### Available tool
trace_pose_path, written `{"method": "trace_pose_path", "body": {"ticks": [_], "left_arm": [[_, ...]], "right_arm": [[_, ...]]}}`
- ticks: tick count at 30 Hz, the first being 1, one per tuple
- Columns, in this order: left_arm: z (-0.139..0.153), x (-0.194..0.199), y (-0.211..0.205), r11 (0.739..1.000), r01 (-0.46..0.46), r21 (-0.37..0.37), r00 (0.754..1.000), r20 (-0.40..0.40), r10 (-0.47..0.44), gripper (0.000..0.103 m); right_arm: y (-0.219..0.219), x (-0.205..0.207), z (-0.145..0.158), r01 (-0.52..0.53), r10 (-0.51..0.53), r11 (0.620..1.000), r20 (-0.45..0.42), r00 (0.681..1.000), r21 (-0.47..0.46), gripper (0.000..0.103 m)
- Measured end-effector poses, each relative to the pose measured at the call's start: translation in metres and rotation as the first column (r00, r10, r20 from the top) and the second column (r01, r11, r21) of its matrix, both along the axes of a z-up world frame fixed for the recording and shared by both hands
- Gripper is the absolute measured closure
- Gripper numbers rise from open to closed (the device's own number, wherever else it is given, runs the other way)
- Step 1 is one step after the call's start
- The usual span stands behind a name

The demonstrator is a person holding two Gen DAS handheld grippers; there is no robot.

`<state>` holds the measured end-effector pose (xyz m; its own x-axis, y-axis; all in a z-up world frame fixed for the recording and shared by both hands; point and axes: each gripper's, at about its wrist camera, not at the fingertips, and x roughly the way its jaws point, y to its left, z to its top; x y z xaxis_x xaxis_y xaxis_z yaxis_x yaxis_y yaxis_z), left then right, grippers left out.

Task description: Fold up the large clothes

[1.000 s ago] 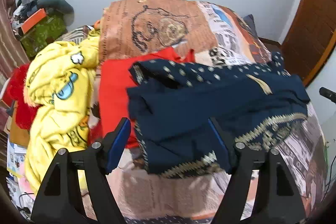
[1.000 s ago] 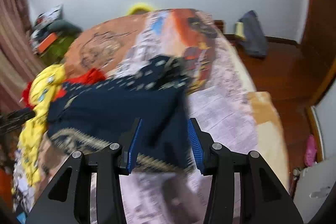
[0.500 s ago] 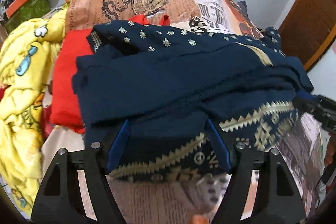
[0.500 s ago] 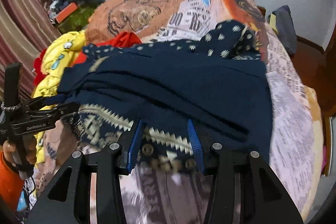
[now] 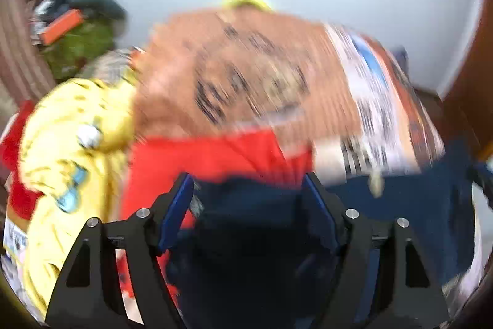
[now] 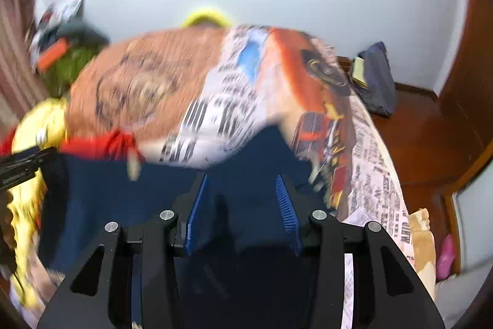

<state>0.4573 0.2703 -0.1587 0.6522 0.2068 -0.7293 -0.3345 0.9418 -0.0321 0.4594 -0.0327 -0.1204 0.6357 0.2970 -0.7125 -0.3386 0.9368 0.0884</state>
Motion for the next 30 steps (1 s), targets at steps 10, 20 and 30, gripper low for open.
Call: {"method": "trace_pose_path", "body": {"ticks": [10, 20, 30], "left_arm": [[0.01, -0.032, -0.019, 0.992, 0.122, -0.03, 0.993, 0.005, -0.122, 0.03], [-0.042, -0.066, -0.095, 0.941, 0.336, -0.029, 0.936, -0.099, -0.338, 0.023], [-0.082, -0.089, -0.055, 0.98, 0.198, 0.022, 0.967, -0.169, -0.191, 0.006]], "right_arm": [[0.015, -0.039, 0.005, -0.151, 0.154, 0.986, -0.033, 0.988, 0.073, 0.062], [0.054, -0.079, -0.045, -0.308, 0.302, 0.95, -0.106, 0.948, -0.049, 0.055], [-0.008, -0.078, -0.054, -0.161, 0.152, 0.984, -0.116, 0.982, -0.071, 0.031]]}}
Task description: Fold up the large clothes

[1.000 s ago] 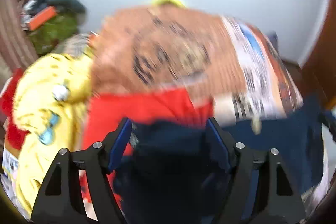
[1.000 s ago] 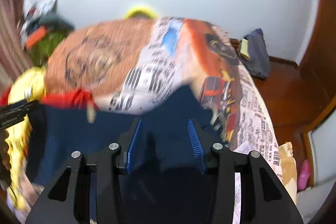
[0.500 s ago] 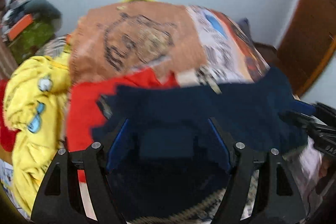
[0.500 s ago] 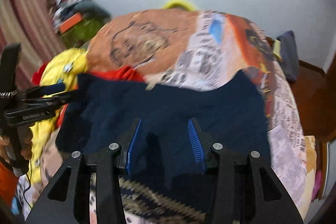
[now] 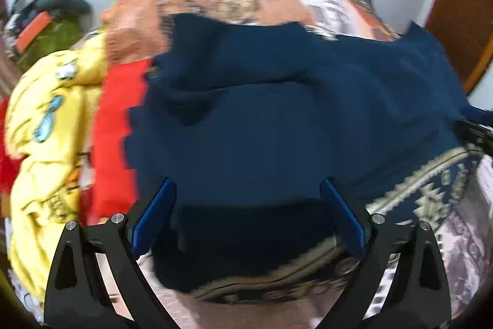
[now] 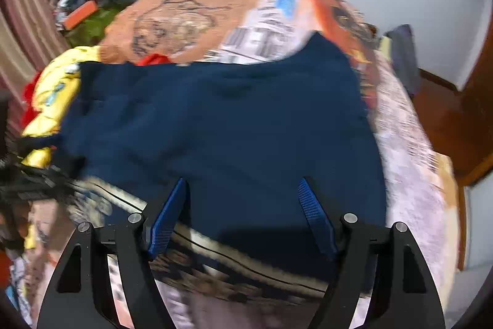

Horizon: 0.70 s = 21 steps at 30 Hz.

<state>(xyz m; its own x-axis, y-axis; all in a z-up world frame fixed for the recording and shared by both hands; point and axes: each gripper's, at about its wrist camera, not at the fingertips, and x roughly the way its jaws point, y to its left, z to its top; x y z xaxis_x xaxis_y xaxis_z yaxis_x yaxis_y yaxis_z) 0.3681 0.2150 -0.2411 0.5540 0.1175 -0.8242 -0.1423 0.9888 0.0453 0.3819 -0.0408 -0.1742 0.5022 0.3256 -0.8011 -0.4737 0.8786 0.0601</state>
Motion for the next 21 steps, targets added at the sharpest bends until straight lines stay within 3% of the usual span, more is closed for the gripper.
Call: {"method": "trace_pose_path", "body": {"ticks": [4, 8, 12, 16, 21], "left_arm": [[-0.006, -0.012, 0.018, 0.997, -0.047, 0.06, 0.999, -0.016, 0.048, 0.006], [-0.014, -0.029, 0.036, 0.994, -0.089, 0.058, 0.995, -0.032, 0.091, 0.006], [-0.015, -0.048, 0.055, 0.989, -0.146, 0.039, 0.988, -0.039, 0.148, 0.006], [-0.017, -0.063, 0.067, 0.981, -0.191, 0.045, 0.98, -0.055, 0.193, 0.006], [-0.013, -0.084, 0.088, 0.96, -0.268, -0.084, 0.962, -0.072, 0.262, 0.006]], "right_arm": [[-0.031, 0.003, -0.004, 0.078, -0.077, 0.997, -0.024, 0.997, 0.016, 0.03], [-0.058, 0.003, -0.008, 0.129, -0.122, 0.987, -0.079, 0.989, 0.094, 0.029], [-0.066, 0.0, -0.012, 0.198, -0.198, 0.98, -0.059, 0.978, -0.005, 0.029], [-0.081, -0.008, -0.014, 0.228, -0.227, 0.974, -0.091, 0.97, -0.003, 0.029], [-0.084, -0.017, -0.001, 0.227, -0.226, 0.974, -0.076, 0.971, 0.012, 0.029]]}}
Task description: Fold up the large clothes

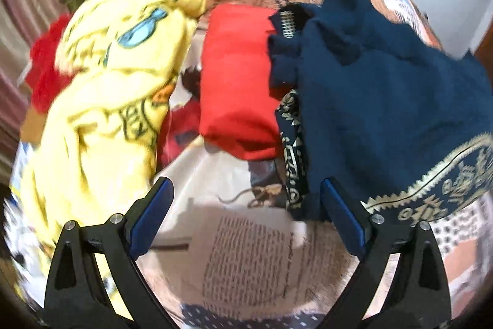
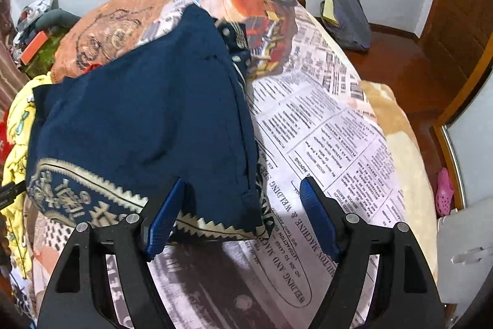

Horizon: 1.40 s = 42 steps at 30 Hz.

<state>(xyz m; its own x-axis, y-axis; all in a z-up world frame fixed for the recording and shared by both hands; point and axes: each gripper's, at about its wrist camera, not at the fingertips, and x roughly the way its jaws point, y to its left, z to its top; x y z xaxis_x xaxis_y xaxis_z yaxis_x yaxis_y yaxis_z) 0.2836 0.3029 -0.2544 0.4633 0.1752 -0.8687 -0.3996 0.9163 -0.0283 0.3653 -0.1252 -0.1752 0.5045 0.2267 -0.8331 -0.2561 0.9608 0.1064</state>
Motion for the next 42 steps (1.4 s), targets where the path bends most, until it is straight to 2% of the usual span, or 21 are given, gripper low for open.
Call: {"method": "trace_pose_path", "body": {"ticks": [4, 6, 10, 11, 15, 18, 23, 25, 28, 32, 33, 34, 35, 36, 39, 42], "left_arm": [[0.006, -0.015, 0.004, 0.986, -0.05, -0.161, 0.996, 0.064, 0.061, 0.006], [0.002, -0.019, 0.003, 0.961, -0.047, -0.271, 0.994, 0.082, 0.072, 0.006], [-0.014, -0.021, -0.008, 0.876, -0.01, -0.482, 0.991, 0.111, 0.072, 0.006], [-0.018, -0.021, -0.012, 0.843, 0.01, -0.538, 0.99, 0.122, 0.066, 0.006], [-0.028, -0.02, -0.021, 0.757, 0.066, -0.65, 0.983, 0.17, 0.061, 0.006], [-0.043, -0.013, -0.022, 0.706, 0.054, -0.706, 0.983, 0.163, 0.088, 0.006], [-0.051, -0.001, -0.012, 0.665, 0.079, -0.743, 0.951, 0.255, 0.172, 0.006], [-0.054, 0.006, -0.009, 0.661, 0.076, -0.746, 0.942, 0.27, 0.197, 0.008], [-0.056, 0.021, -0.006, 0.676, 0.048, -0.735, 0.934, 0.273, 0.231, 0.018], [-0.058, 0.048, -0.013, 0.74, -0.013, -0.672, 0.947, 0.228, 0.224, 0.036], [-0.057, 0.049, -0.014, 0.744, -0.014, -0.668, 0.95, 0.224, 0.219, 0.046], [-0.055, 0.05, -0.014, 0.737, -0.01, -0.676, 0.952, 0.22, 0.214, 0.053], [-0.052, 0.049, -0.016, 0.72, 0.0, -0.694, 0.952, 0.221, 0.213, 0.065], [-0.047, 0.047, -0.018, 0.716, 0.002, -0.699, 0.951, 0.222, 0.214, 0.07], [-0.014, 0.036, -0.026, 0.773, 0.032, -0.633, 0.943, 0.275, 0.186, 0.07], [0.023, 0.03, -0.037, 0.823, 0.104, -0.558, 0.922, 0.364, 0.131, 0.07]], "right_arm": [[0.008, -0.007, 0.013, -0.017, 0.015, 0.998, 0.026, 1.0, 0.06, 0.029], [0.017, -0.012, 0.016, -0.039, 0.037, 0.994, 0.027, 0.999, 0.098, 0.029], [0.04, -0.013, 0.009, -0.089, 0.087, 0.991, 0.016, 0.996, 0.102, 0.029], [0.045, -0.013, 0.005, -0.099, 0.099, 0.991, 0.007, 0.995, 0.091, 0.029], [0.058, -0.012, -0.012, -0.123, 0.125, 0.99, -0.029, 0.992, 0.064, 0.029], [0.057, -0.012, -0.013, -0.122, 0.125, 0.989, -0.032, 0.992, 0.078, 0.029], [0.053, -0.009, -0.015, -0.114, 0.121, 0.987, -0.051, 0.991, 0.115, 0.028], [0.055, -0.009, -0.016, -0.115, 0.121, 0.987, -0.051, 0.991, 0.115, 0.028], [0.056, -0.009, -0.016, -0.114, 0.12, 0.987, -0.052, 0.991, 0.114, 0.028], [0.057, -0.007, -0.016, -0.109, 0.116, 0.988, -0.059, 0.991, 0.109, 0.027], [0.057, -0.008, -0.015, -0.108, 0.115, 0.989, -0.06, 0.992, 0.104, 0.027], [0.057, -0.008, -0.014, -0.109, 0.116, 0.989, -0.06, 0.991, 0.1, 0.027], [0.058, -0.008, -0.013, -0.11, 0.116, 0.99, -0.06, 0.991, 0.092, 0.027], [0.057, -0.008, -0.012, -0.112, 0.117, 0.99, -0.058, 0.991, 0.086, 0.027], [0.058, -0.01, -0.009, -0.107, 0.111, 0.991, -0.053, 0.992, 0.076, 0.027], [0.058, -0.011, -0.009, -0.1, 0.105, 0.992, -0.055, 0.993, 0.079, 0.027]]}}
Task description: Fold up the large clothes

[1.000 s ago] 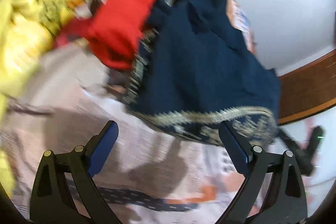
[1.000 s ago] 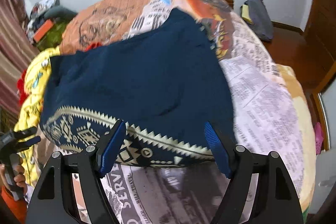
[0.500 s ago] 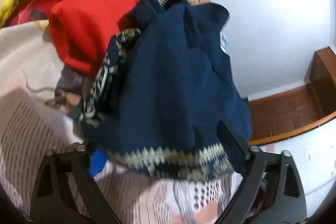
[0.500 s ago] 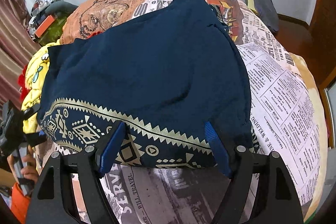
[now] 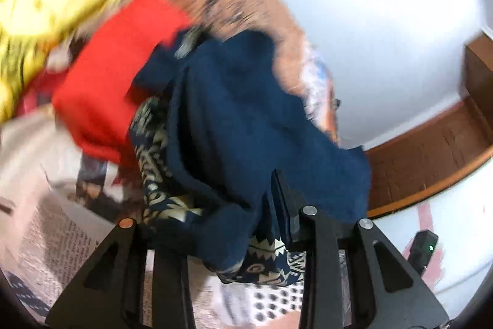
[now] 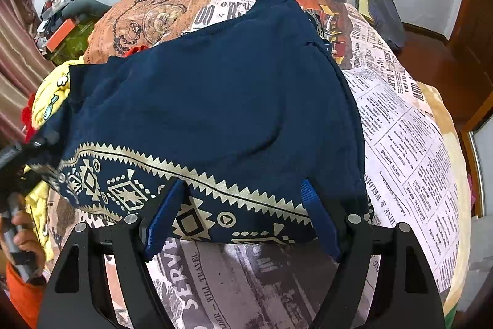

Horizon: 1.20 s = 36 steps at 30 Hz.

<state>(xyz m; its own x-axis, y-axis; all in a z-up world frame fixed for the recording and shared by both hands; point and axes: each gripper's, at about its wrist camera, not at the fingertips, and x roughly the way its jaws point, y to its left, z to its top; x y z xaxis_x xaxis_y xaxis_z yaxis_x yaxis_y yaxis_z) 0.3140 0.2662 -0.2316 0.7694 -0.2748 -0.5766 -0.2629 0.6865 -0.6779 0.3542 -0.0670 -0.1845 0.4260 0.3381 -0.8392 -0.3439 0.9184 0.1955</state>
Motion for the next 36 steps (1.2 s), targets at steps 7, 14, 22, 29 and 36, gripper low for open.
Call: {"method": "trace_pose_path", "body": {"ticks": [7, 14, 22, 29, 36], "left_arm": [[-0.032, 0.026, 0.002, 0.999, -0.053, 0.002, 0.995, -0.088, 0.053, 0.05], [-0.044, 0.018, 0.015, 0.994, -0.106, 0.009, 0.986, -0.13, 0.106, 0.082], [0.037, -0.002, 0.01, 0.971, -0.123, 0.207, 0.992, 0.03, 0.12, 0.095], [0.099, 0.002, 0.001, 0.937, -0.159, 0.31, 0.984, 0.122, 0.127, 0.095], [0.091, 0.018, -0.027, 0.943, -0.064, 0.326, 0.997, 0.065, 0.045, 0.095]], "right_arm": [[0.002, -0.005, 0.006, -0.007, 0.007, 1.0, 0.004, 1.0, 0.007, 0.027], [0.009, -0.009, 0.03, -0.031, 0.034, 0.998, 0.073, 0.997, -0.045, 0.027], [0.052, -0.004, 0.068, -0.109, 0.117, 0.993, 0.183, 0.976, -0.053, 0.027], [0.119, 0.007, 0.05, -0.245, 0.255, 0.966, 0.156, 0.954, -0.083, 0.027], [0.152, 0.012, -0.008, -0.332, 0.337, 0.938, 0.04, 0.941, -0.1, 0.026]]}}
